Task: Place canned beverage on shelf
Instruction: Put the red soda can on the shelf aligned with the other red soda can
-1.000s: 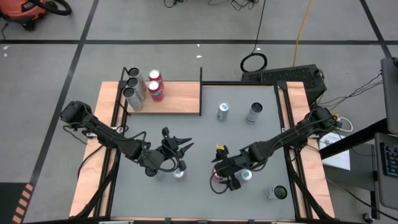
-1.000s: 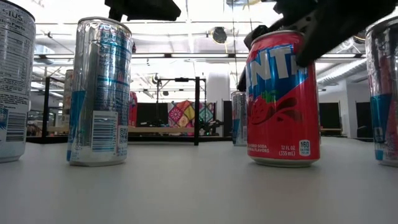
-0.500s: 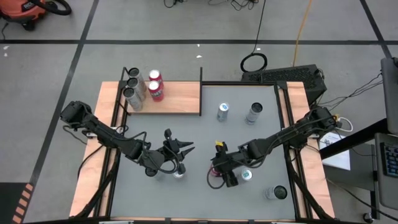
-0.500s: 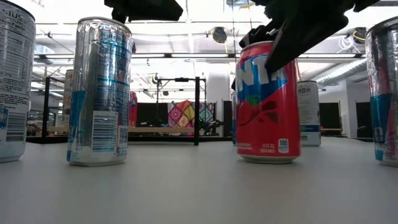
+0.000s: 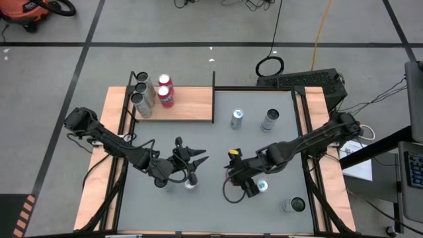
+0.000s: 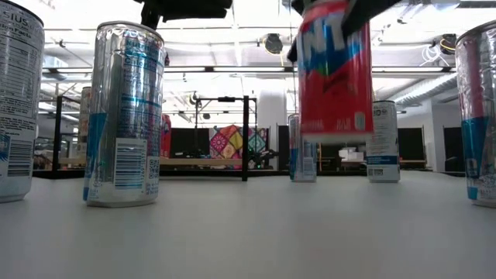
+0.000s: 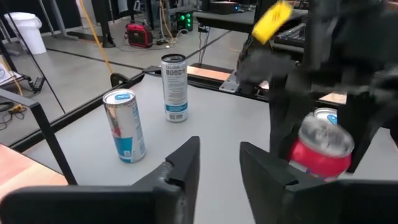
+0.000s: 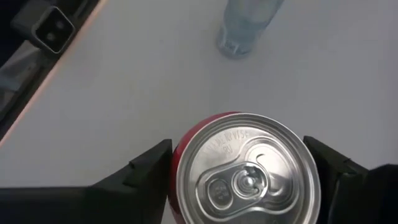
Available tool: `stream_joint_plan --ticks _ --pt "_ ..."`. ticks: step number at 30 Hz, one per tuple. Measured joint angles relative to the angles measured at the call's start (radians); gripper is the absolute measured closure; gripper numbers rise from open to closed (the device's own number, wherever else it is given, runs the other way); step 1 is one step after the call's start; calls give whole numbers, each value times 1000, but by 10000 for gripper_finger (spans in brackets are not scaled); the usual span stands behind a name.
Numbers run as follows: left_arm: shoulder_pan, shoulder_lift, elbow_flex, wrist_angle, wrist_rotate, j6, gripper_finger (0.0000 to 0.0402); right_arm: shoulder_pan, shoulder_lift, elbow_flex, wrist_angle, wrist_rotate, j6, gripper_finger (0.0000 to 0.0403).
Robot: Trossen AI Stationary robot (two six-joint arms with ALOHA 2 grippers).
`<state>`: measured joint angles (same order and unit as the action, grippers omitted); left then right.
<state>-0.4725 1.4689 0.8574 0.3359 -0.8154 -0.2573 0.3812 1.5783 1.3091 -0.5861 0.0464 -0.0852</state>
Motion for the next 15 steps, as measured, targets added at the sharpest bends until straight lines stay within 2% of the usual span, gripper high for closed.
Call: stream_joint_plan --ticks 9,12,15 --pt "1 1 0 15 -27 28 174 -29 -120 3 29 6 -83 173" --pt "0 27 0 95 -29 89 149 -51 -125 1 36 7 -84 174" --pt "-13 73 0 225 -29 187 131 -73 -125 -47 122 8 -82 171"
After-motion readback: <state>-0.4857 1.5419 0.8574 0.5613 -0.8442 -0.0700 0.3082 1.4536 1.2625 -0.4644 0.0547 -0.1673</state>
